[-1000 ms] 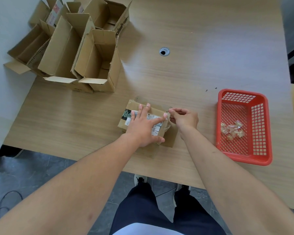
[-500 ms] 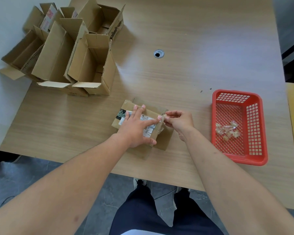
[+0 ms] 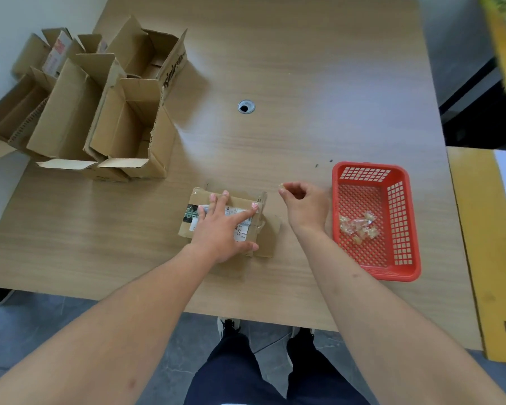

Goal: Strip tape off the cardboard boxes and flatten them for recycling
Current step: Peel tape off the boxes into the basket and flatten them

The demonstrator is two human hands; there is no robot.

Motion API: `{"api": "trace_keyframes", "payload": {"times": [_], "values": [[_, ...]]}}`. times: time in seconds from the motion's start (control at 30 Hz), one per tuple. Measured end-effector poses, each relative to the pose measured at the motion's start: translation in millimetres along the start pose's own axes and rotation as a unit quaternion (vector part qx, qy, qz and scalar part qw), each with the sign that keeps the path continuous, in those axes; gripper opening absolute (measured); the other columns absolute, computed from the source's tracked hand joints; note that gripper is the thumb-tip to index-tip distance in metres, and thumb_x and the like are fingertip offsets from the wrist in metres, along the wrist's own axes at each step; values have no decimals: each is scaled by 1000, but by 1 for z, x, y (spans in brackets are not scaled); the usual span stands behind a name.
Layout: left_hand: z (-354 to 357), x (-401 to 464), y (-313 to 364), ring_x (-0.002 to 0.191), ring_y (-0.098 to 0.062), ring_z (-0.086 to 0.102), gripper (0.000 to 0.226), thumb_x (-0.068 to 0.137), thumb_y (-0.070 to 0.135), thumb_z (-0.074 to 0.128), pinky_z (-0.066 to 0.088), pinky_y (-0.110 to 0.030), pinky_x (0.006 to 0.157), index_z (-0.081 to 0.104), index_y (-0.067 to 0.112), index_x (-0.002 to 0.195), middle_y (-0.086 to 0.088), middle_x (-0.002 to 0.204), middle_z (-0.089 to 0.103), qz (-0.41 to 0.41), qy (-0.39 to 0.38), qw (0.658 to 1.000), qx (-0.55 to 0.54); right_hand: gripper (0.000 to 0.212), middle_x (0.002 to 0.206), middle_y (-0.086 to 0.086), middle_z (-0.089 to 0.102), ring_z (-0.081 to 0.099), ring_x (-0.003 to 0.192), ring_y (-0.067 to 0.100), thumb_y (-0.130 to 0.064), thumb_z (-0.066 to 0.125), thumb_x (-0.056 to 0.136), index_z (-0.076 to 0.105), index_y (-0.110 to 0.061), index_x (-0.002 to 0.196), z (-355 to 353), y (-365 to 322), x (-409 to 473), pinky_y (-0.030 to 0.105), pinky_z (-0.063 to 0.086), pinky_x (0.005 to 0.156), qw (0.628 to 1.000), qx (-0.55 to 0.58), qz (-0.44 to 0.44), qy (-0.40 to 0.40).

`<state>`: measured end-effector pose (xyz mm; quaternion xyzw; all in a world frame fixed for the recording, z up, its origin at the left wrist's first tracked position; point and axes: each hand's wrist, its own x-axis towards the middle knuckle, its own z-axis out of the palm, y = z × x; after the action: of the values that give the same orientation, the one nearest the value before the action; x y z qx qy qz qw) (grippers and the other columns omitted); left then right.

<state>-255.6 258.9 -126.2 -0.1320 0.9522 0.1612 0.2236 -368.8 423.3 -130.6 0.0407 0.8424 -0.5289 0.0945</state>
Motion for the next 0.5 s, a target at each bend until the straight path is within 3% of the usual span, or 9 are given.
{"api": "trace_keyframes", "payload": {"times": [0.1,0.17,0.3,0.43,0.5], "values": [[2,1,16,155,-39,-11,92,75,82,63,3,-59,124,15,64,151,-13,168,-4,-16,9,1000,15,5,85,-8,73,65,79,8,-18,77,89,79,-18,94,-41,5,7,7,42,75,994,-83,-38,57],[5,0,28,154,-40,-9,92,76,84,58,7,-60,123,11,63,152,-15,168,-4,-29,17,999,25,9,91,-2,75,67,85,14,-18,75,90,79,-19,97,-67,16,13,19,46,82,985,-140,-35,90],[12,2,54,154,-43,-6,93,76,90,49,13,-61,121,3,63,152,-15,168,-5,-60,18,997,44,17,83,-6,72,68,84,18,-11,73,85,77,-23,95,-102,35,14,35,56,85,973,-187,28,130],[11,2,76,153,-44,4,84,80,91,37,23,-57,115,-1,63,150,-14,164,7,-115,1,992,56,9,101,4,72,68,92,22,-14,76,86,78,-22,84,-114,48,14,36,58,89,964,-242,72,77],[6,2,84,144,-41,21,69,88,84,30,32,-53,108,5,64,150,-11,153,23,-136,-6,989,47,5,111,7,69,67,95,25,-20,75,88,78,-22,84,-116,51,13,34,56,90,959,-263,95,48]]}}
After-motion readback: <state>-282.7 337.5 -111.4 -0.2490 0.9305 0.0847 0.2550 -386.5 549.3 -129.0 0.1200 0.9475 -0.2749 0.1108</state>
